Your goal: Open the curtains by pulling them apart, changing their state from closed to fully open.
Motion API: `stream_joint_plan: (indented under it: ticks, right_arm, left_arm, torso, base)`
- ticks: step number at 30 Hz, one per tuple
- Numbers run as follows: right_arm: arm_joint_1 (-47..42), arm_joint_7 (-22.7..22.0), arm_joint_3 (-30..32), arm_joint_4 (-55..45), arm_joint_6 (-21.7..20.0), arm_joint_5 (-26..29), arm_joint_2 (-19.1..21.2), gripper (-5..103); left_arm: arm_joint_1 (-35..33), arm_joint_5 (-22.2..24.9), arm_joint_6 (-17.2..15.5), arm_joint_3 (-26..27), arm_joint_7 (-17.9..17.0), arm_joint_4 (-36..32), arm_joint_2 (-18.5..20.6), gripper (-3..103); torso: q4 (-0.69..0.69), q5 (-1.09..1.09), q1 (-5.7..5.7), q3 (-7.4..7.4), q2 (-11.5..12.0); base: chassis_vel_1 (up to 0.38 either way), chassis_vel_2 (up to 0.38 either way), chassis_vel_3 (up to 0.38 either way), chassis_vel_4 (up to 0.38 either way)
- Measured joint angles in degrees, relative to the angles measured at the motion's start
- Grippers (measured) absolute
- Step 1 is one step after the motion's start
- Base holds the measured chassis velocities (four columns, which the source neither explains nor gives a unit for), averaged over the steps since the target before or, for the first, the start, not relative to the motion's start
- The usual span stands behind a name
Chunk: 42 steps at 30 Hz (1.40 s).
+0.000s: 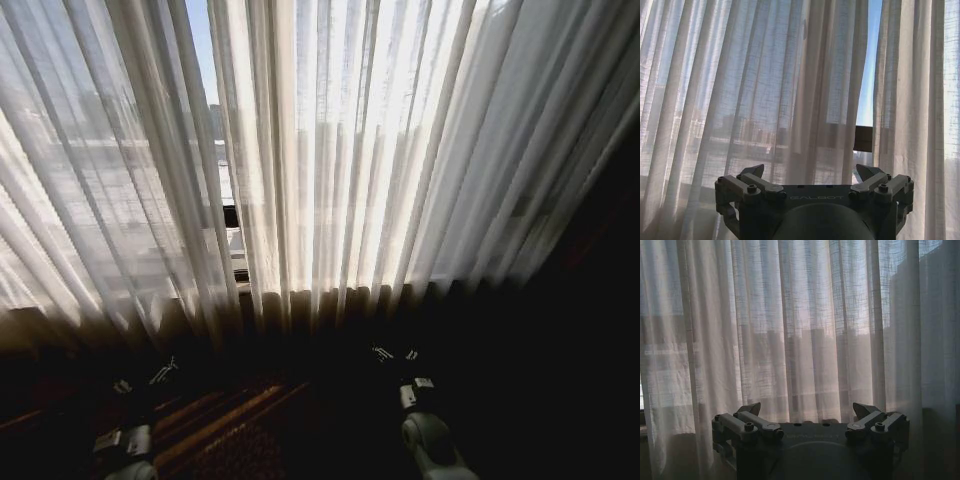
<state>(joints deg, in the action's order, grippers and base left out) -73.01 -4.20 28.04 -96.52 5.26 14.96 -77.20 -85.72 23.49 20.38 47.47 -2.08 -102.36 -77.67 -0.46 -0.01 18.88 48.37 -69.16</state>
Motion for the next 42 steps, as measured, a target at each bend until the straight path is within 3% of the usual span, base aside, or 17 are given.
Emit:
stream_joint_plan:
  ticks: [19, 35, 38, 42]
  right_arm:
    - [0.15, 1.53, -0.03, -0.14, -0.08, -0.76, -0.07, 100]
    - [0.1, 1.61, -0.1, -0.14, 0.04, -1.01, -0.25, 100]
    - [0.45, 1.56, -0.09, 0.35, 0.55, -0.62, -0.07, 100]
    - [1.02, 1.52, 0.03, 1.22, 1.03, -0.43, 0.25, 100]
  left_arm:
    - [0.0, 0.0, 0.0, 0.0, 0.0, 0.0, 0.0, 100]
    - [0.01, 0.0, 0.0, 0.0, 0.0, 0.0, 0.0, 100]
    - [0.0, 0.0, 0.0, -0.01, 0.0, 0.0, 0.0, 100]
    - [0.0, -0.01, 0.0, -0.01, 0.0, 0.0, 0.0, 100]
  torso:
    - [-0.01, 0.0, -0.01, 0.0, 0.0]
    - [0.0, 0.04, 0.04, 0.02, 0.02]
    - [0.01, -0.06, 0.02, 0.01, 0.01]
    - [0.0, 0.06, 0.02, 0.01, 0.01]
  base:
    - [-0.037, 0.088, 0.036, -0.092]
    - [-0.233, 0.388, 0.228, -0.387]
    - [-0.35, 0.418, 0.355, -0.411]
    - [-0.249, 0.419, 0.286, -0.391]
